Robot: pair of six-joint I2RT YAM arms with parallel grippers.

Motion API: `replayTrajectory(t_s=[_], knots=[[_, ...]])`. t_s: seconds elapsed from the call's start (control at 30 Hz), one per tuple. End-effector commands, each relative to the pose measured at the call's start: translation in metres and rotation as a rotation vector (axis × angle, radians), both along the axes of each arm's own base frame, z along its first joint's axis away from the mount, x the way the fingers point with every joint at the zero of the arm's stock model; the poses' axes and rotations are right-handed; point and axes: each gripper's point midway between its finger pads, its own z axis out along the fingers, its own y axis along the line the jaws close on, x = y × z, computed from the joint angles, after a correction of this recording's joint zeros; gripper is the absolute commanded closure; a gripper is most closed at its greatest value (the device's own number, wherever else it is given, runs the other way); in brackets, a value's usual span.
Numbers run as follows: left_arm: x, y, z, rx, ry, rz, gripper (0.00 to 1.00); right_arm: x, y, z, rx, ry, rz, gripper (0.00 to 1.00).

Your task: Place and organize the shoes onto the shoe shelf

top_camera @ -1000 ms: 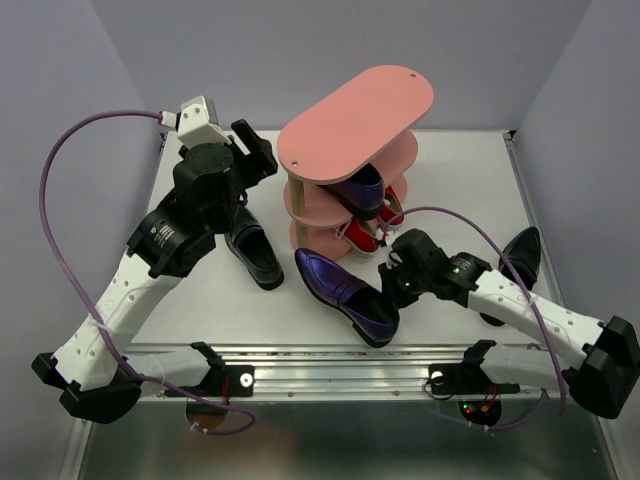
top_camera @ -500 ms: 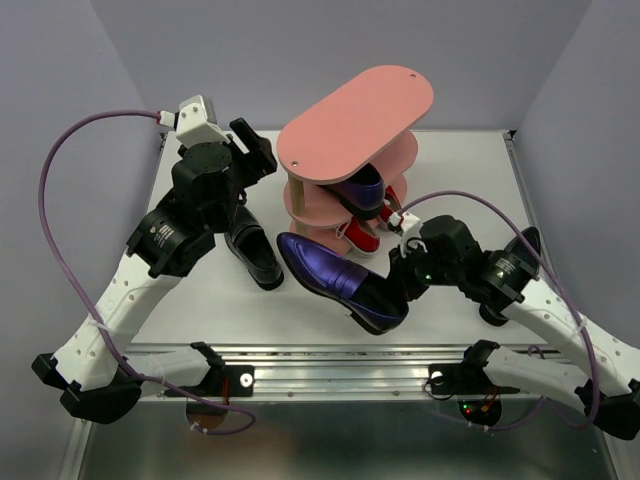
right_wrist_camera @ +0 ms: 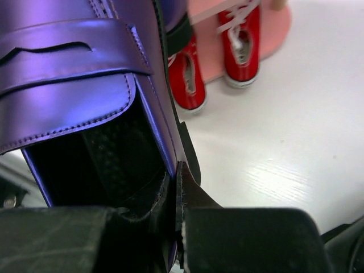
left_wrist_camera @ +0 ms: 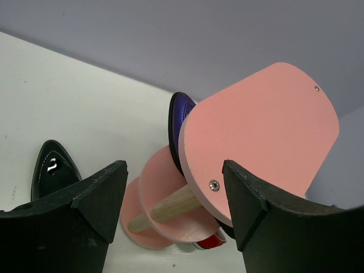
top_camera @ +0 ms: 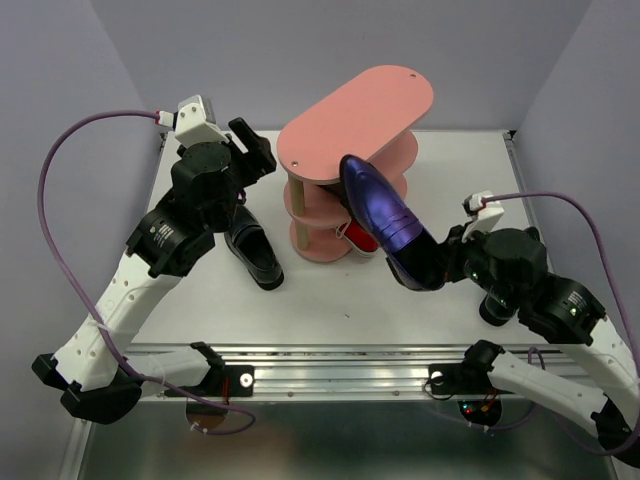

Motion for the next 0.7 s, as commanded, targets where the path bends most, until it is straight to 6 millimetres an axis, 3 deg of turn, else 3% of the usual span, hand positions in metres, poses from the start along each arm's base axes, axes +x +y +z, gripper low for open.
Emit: replayTrajectory(t_s=[0.0, 0.27, 0.37, 0.67], knots=[[0.0, 0.003, 0.012, -0.034, -0.042, 0.006, 0.21, 0.015, -0.036, 0.082, 0.219, -0.224, -0.237, 0.99], [0.002, 0.002, 0.009, -0.028, -0.036, 0.004, 0.21, 0.014, -0.066, 0.075, 0.245, -0.234, -0.39, 0.99], [0.003, 0.001, 0.007, -0.024, -0.033, 0.003, 0.21, 0.012, -0.093, 0.069, 0.256, -0.239, -0.532, 0.99], [0.003, 0.002, 0.007, -0.025, -0.033, 0.001, 0.21, 0.004, -0.137, 0.051, 0.22, -0.205, -0.791, 0.99]])
